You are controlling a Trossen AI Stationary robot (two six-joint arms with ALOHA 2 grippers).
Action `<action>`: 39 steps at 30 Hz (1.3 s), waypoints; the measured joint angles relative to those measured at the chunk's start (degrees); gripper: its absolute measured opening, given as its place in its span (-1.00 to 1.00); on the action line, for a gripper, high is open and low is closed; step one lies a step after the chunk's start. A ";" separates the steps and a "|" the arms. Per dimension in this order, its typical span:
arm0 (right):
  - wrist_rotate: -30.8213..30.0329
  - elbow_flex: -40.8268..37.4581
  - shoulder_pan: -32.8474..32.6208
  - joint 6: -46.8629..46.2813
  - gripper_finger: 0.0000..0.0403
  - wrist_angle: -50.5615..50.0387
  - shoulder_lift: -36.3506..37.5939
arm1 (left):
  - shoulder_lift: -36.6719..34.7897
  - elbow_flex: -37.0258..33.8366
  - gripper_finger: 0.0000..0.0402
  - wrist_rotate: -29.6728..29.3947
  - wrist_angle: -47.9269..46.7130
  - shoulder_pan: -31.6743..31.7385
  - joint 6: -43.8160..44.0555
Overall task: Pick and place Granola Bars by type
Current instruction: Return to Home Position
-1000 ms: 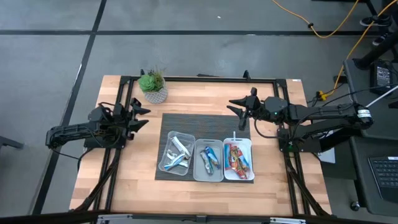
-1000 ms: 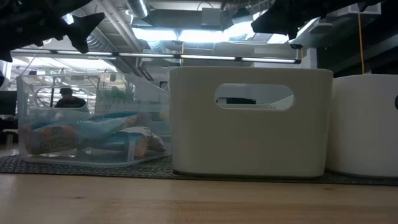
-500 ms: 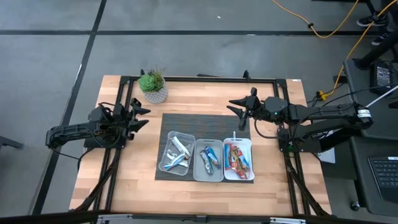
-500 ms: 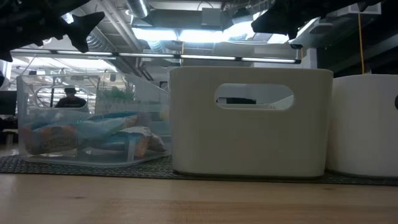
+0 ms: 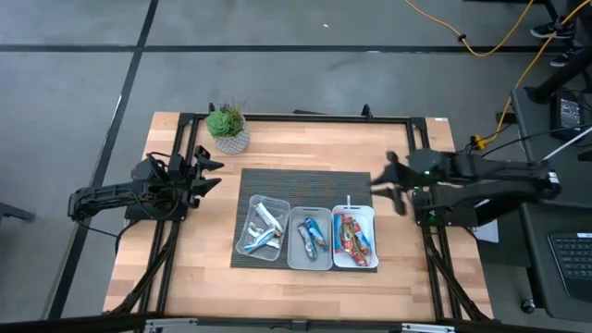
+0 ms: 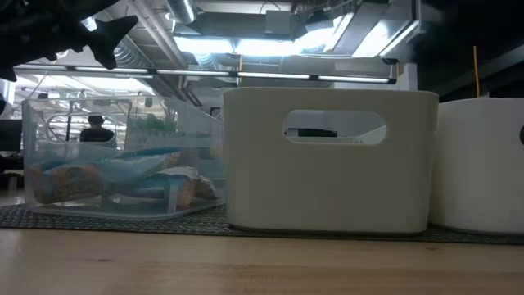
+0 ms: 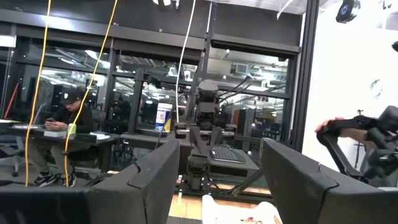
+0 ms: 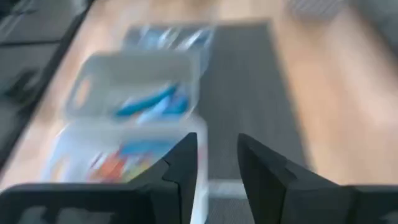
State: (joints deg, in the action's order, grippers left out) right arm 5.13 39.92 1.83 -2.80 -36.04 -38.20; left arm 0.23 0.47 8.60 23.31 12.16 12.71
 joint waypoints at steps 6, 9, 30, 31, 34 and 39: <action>3.55 0.03 -1.24 0.05 -0.42 -5.25 12.46 | 0.00 0.00 0.09 0.01 0.00 0.00 0.01; 3.54 -0.26 -2.41 0.07 -0.42 -5.80 18.43 | 0.00 0.00 0.09 0.00 0.00 0.00 0.00; -5.04 -0.47 -6.05 -9.33 -0.42 -6.26 37.74 | 0.02 0.00 0.09 0.00 -0.02 -0.01 0.02; -5.00 -1.57 -6.64 -10.72 -0.42 -3.69 37.88 | 0.02 0.00 0.08 0.00 0.00 -0.01 0.02; -5.12 -6.62 -8.10 -14.28 -0.42 6.69 37.93 | 0.02 0.00 0.08 0.00 0.00 0.00 0.02; -1.86 -17.48 -8.85 -14.87 -0.42 26.46 37.94 | 0.02 0.00 0.09 0.00 0.00 -0.02 0.02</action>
State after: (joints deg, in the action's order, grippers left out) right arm 3.27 22.45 -7.03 -17.67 -9.57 -0.26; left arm 0.25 0.47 8.60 23.31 12.14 12.73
